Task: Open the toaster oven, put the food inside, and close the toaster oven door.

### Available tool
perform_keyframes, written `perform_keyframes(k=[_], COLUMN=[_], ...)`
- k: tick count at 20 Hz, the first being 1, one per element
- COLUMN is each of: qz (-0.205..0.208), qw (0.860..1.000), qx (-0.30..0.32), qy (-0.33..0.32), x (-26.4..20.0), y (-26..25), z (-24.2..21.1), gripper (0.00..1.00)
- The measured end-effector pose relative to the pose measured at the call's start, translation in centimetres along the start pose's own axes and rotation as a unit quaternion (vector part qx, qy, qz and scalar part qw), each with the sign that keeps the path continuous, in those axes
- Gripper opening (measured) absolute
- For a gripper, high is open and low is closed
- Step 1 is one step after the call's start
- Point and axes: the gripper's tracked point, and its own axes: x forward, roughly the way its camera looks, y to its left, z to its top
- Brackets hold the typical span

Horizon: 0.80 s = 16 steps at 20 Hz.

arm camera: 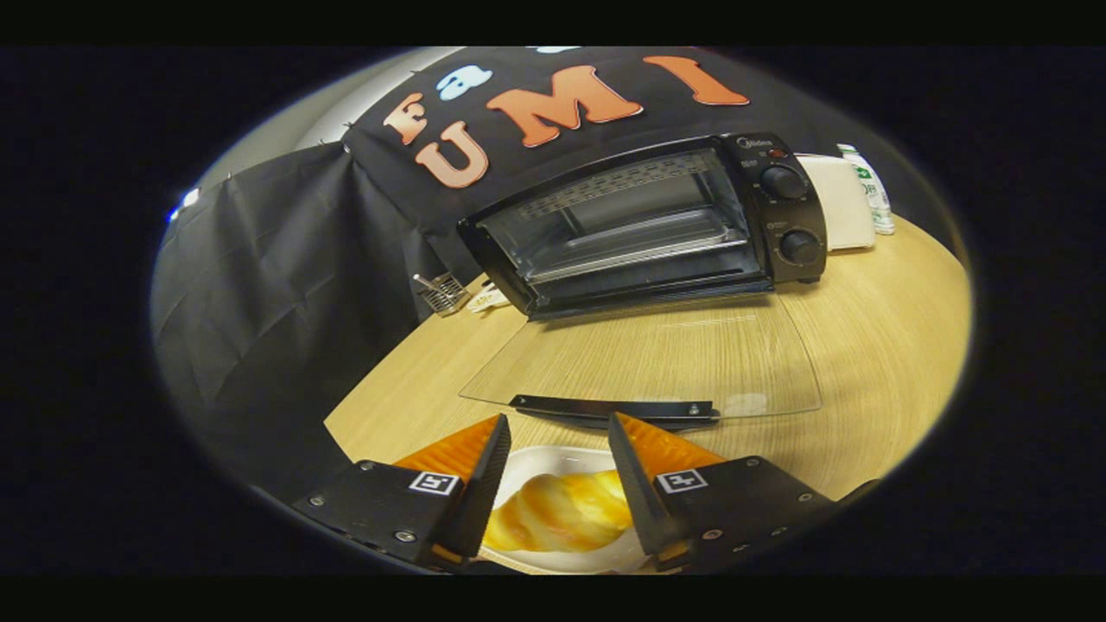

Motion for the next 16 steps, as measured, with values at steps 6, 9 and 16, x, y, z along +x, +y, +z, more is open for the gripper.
perform_keyframes(k=[6, 9, 16], qz=[-0.001, -0.028, -0.108], qw=[1.0, 0.999, 0.993], qx=[-0.001, -0.009, -0.028], qy=[0.0, -0.028, -0.044], x=[0.0, -1.0, -5.5], y=[0.2, -0.1, 0.3], z=[0.0, 1.1, -0.5], gripper=[0.67, 0.67, 0.83])
